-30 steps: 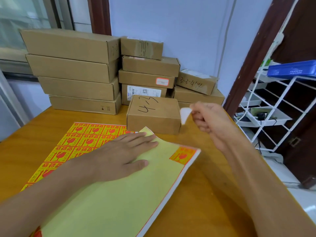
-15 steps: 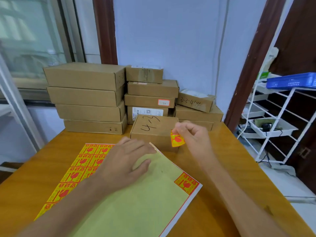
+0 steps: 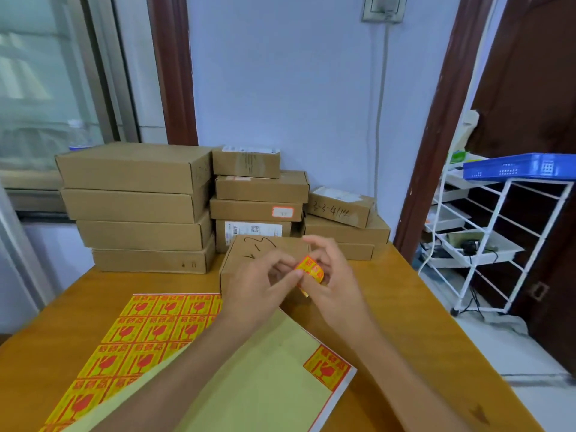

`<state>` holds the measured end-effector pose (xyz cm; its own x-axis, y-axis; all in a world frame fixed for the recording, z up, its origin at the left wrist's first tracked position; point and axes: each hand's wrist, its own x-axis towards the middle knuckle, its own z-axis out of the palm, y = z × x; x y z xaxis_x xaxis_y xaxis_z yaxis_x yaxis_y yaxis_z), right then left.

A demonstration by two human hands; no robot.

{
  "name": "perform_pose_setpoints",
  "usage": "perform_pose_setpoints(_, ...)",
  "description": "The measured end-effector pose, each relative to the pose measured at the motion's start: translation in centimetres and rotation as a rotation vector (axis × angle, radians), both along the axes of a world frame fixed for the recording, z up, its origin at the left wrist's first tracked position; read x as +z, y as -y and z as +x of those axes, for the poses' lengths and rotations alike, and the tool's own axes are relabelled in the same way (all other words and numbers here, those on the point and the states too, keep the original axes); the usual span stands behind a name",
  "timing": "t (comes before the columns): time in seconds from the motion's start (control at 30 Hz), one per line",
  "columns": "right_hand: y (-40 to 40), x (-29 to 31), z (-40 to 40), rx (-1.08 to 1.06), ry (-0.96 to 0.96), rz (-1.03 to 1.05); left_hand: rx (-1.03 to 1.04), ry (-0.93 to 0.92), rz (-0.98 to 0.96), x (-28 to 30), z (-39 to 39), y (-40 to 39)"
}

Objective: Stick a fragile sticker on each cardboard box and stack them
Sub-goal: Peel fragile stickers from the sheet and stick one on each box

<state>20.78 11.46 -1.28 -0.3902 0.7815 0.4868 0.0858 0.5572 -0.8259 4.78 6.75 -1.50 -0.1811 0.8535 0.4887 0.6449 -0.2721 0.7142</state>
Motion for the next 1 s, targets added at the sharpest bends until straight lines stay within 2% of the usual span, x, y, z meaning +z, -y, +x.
perform_pose_setpoints(0.13,-0.2,0.0,-0.4,-0.036,-0.082,-0.054,-0.023,0.198,0.087,0.5,-0.6,0.7)
perform_pose_setpoints(0.23,-0.8,-0.7,-0.5,-0.149,0.025,-0.015,-0.011,0.297,0.121,0.4,-0.6,1.6)
perform_pose_setpoints(0.3,-1.0,-1.1,-0.3,-0.15,0.017,0.006,-0.001,0.374,0.119,0.4,-0.5,1.7)
perform_pose_setpoints(0.4,-0.2,-0.6,-0.4,-0.079,-0.115,-0.104,-0.003,0.407,0.126,0.6,-0.5,1.8)
perform_pose_setpoints(0.5,0.2,-0.5,-0.5,-0.046,-0.162,-0.19,-0.007,0.415,0.111,0.6,-0.8,1.7)
perform_pose_setpoints(0.63,0.1,-0.6,-0.5,-0.056,-0.186,-0.216,0.016,0.353,0.083,0.7,-0.8,1.7)
perform_pose_setpoints(0.73,-0.3,-1.0,-0.8,-0.127,-0.165,-0.133,0.082,0.226,0.089,0.7,-0.9,1.7)
perform_pose_setpoints(0.87,-1.1,-1.9,-1.1,-0.181,-0.126,-0.126,0.326,0.13,0.162,0.5,-1.9,1.3)
perform_pose_setpoints(0.93,-1.4,-2.1,-0.9,-0.195,-0.088,-0.149,0.509,0.032,0.15,0.3,-2.6,1.1)
perform_pose_setpoints(1.0,-1.5,-2.1,-0.7,-0.189,-0.097,-0.163,0.552,-0.023,0.081,-0.3,-3.2,0.7)
